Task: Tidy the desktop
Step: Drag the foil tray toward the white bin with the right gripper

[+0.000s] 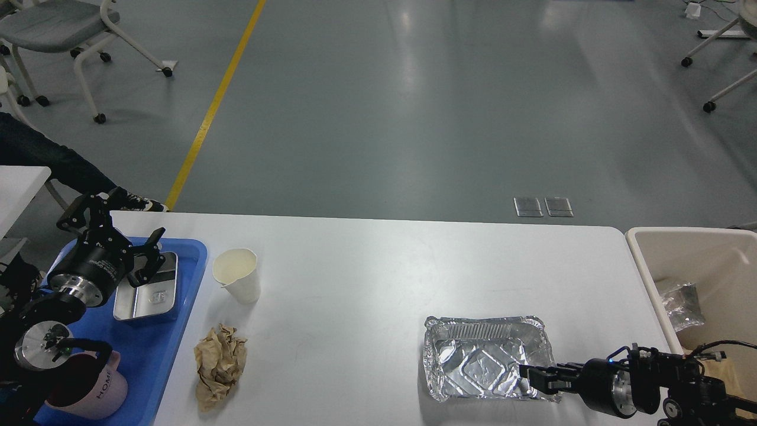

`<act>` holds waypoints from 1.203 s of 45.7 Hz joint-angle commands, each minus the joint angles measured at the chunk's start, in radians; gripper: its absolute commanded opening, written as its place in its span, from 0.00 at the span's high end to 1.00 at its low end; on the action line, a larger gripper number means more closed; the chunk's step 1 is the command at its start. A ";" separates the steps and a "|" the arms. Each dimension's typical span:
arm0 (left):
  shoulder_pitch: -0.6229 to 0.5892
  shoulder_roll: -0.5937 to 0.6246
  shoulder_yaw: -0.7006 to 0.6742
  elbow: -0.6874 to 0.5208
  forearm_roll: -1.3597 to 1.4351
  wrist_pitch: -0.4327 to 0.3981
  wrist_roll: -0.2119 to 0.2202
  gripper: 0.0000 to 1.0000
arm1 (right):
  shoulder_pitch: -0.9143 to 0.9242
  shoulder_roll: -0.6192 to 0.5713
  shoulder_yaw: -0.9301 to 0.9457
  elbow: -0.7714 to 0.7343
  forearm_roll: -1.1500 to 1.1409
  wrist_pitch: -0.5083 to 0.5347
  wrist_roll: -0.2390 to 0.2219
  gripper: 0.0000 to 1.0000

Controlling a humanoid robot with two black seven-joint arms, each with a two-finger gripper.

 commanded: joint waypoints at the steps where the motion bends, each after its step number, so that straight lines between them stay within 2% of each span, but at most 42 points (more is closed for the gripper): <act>1: 0.000 -0.002 -0.002 0.000 0.000 0.000 -0.002 0.04 | 0.002 -0.001 -0.003 -0.014 0.001 0.002 -0.004 0.65; 4: 0.002 -0.002 -0.002 0.000 0.000 0.000 -0.002 0.04 | -0.001 -0.001 -0.004 -0.015 0.004 0.003 -0.005 0.68; 8: 0.006 -0.002 -0.007 0.000 0.000 0.000 -0.002 0.04 | -0.003 0.001 -0.006 -0.019 0.014 0.006 -0.011 0.98; 9: 0.008 -0.002 -0.007 0.000 0.000 0.000 -0.002 0.04 | -0.003 0.001 -0.007 -0.019 0.017 0.008 -0.011 1.00; 36: 0.009 -0.002 -0.001 0.000 0.000 0.000 0.000 0.04 | 0.032 -0.011 -0.018 -0.031 0.106 0.091 -0.001 1.00; 55: 0.008 -0.002 0.004 0.000 0.000 0.000 0.000 0.04 | 0.069 -0.099 -0.013 0.024 0.172 0.107 0.001 1.00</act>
